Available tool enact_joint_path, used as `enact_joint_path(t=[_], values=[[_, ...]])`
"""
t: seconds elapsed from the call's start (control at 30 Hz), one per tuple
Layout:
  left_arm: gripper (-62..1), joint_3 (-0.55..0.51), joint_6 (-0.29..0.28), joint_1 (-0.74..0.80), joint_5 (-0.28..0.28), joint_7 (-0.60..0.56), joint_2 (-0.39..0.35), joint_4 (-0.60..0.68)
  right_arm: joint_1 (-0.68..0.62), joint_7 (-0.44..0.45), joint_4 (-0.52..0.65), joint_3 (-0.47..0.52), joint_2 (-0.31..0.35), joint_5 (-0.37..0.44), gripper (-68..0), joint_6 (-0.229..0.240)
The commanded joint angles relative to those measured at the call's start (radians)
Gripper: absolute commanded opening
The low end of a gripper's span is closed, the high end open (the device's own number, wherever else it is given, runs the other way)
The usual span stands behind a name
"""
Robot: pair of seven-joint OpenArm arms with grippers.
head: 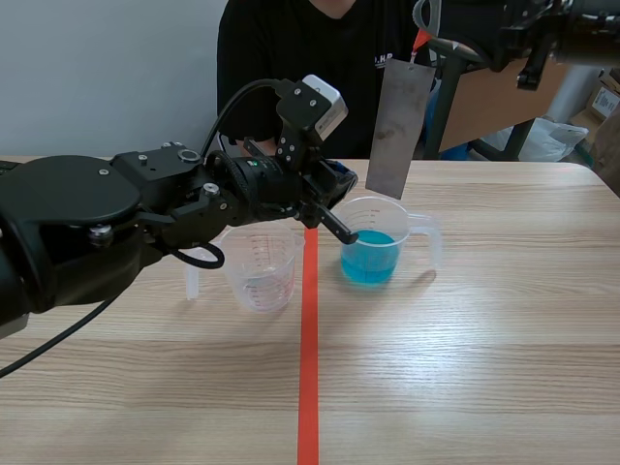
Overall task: Do the redox reaction experiment.
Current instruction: 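Raise the plate and point at it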
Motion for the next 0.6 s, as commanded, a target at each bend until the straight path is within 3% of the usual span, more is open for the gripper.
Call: enact_joint_path(t=[0.0,0.57], values=[[-56.2,-0.003,-0.006,-0.017,-0.006,-0.014,0.008,0.023,0.015,0.017,0.019,0.015,0.005,0.015,-66.0,0.008],[-56.2,-0.003,-0.007,-0.017,-0.006,-0.021,0.008,0.023,0.015,0.017,0.019,0.015,0.005,0.015,-66.0,0.008]])
